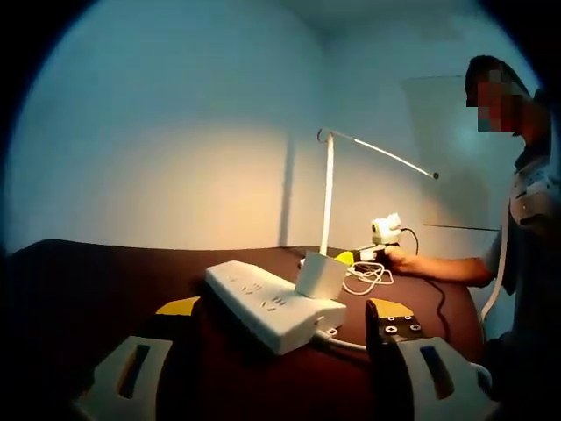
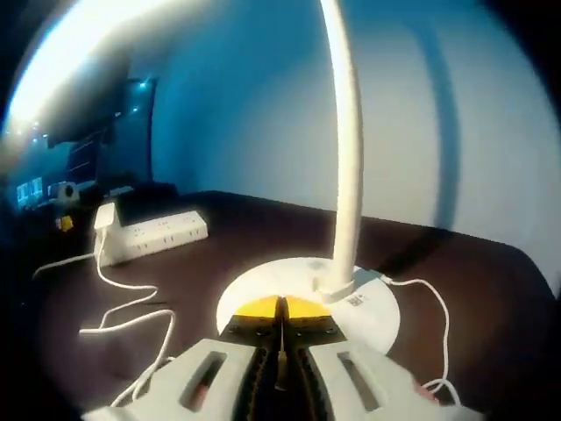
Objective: Insert the desk lamp plug into the socket, turn on the power strip switch, turn on the lamp switch, then turn off the lamp switch, turn off the power strip switch, and remove the plug from the socket.
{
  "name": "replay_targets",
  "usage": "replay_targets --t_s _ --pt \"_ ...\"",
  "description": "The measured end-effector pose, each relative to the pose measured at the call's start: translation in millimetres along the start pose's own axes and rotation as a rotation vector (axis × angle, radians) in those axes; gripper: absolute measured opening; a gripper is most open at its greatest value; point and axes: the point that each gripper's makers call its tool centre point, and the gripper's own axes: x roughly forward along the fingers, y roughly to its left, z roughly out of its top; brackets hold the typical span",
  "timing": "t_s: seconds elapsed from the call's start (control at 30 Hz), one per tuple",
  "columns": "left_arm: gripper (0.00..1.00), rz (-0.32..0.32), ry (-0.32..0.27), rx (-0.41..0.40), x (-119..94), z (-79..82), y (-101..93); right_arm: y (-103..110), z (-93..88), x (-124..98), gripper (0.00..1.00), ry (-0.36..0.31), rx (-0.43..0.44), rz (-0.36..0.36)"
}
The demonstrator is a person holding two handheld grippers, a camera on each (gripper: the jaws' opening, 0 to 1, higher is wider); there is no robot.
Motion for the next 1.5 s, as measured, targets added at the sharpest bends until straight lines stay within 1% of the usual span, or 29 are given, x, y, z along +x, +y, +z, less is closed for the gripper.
replay_targets --t_s 0.07,0.1,0.23,0.3,0.33,0.4,0.47,0.53,0.57,0.6,0.7,0.73,0.77,0.83,0.9,0.97,1.07,1.2,1.27,1.3,1.4,1.5 --pt "0.71 0.003 0.002 -0.001 0.4 -0.5 0.4 0.0 -0.2 0.1 0.03 0.013 -0.033 -0.008" --pt "0.71 0.004 0.004 -0.001 0.5 -0.8 0.9 4.1 -2.5 -0.1 0.02 0.03 -0.029 -0.002" --pt "0.71 0.012 0.002 -0.007 0.6 -0.6 2.8 3.4 -2.0 -0.2 0.03 0.017 -0.033 -0.004" --pt "0.71 0.021 0.001 -0.011 0.5 -0.3 4.0 3.2 -0.6 -0.3 0.03 -0.004 -0.075 0.003" --pt "0.71 0.023 -0.001 -0.013 0.4 0.1 4.5 3.7 -2.4 -0.2 0.03 0.0 -0.029 0.011" --pt "0.71 0.027 -0.004 -0.016 0.3 0.7 4.7 3.2 2.3 -2.2 0.03 -0.024 -0.009 0.012" --pt "0.71 0.03 -0.005 -0.019 0.4 0.8 4.7 5.6 3.7 -3.3 0.05 -0.027 0.009 0.027" --pt "0.71 0.032 -0.002 -0.022 0.4 0.3 5.7 9.2 2.5 -3.6 0.1 -0.013 0.026 0.034" --pt "0.71 0.032 -0.001 -0.023 0.4 0.1 6.2 11.1 2.2 -3.2 0.15 -0.008 0.02 0.035" --pt "0.71 0.031 -0.001 -0.025 0.4 0.0 6.2 10.7 0.6 -2.8 0.17 0.007 0.018 0.03" --pt "0.7 0.028 -0.002 -0.036 0.3 0.3 6.1 14.1 2.2 -8.1 0.18 0.021 0.05 0.051" --pt "0.7 0.028 -0.002 -0.04 0.1 0.3 7.1 15.0 3.8 -9.1 0.18 0.014 0.086 0.058" --pt "0.7 0.029 -0.002 -0.043 0.0 0.3 7.9 14.8 7.4 -11.5 0.18 -0.001 0.122 0.066" --pt "0.69 0.03 -0.003 -0.047 -0.1 0.2 9.6 16.5 13.7 -18.2 0.18 -0.007 0.17 0.084" --pt "0.69 0.031 -0.005 -0.047 -0.4 0.4 10.1 18.5 18.7 -27.3 0.18 -0.008 0.159 0.08" --pt "0.69 0.028 -0.009 -0.047 -0.7 1.2 9.1 19.0 22.4 -35.7 0.18 0.012 0.147 0.076" --pt "0.69 0.02 -0.016 -0.05 -0.8 2.8 7.8 20.9 34.6 -50.5 0.18 0.007 0.147 0.078" --pt "0.68 0.014 -0.027 -0.051 -1.3 5.1 7.4 24.0 57.8 -68.1 0.18 -0.025 0.205 0.119" --pt "0.68 0.012 -0.032 -0.051 -1.6 6.1 7.9 29.3 66.9 -76.6 0.18 -0.026 0.236 0.134" --pt "0.68 0.01 -0.034 -0.051 -1.7 6.6 7.8 35.3 71.3 -84.5 0.18 -0.031 0.238 0.141" --pt "0.68 0.005 -0.041 -0.046 -2.3 8.1 8.1 45.4 89.5 -96.9 0.18 -0.053 0.262 0.176" --pt "0.67 0.001 -0.045 -0.044 -2.7 8.8 9.1 67.7 105.5 -111.0 0.18 -0.078 0.278 0.211"
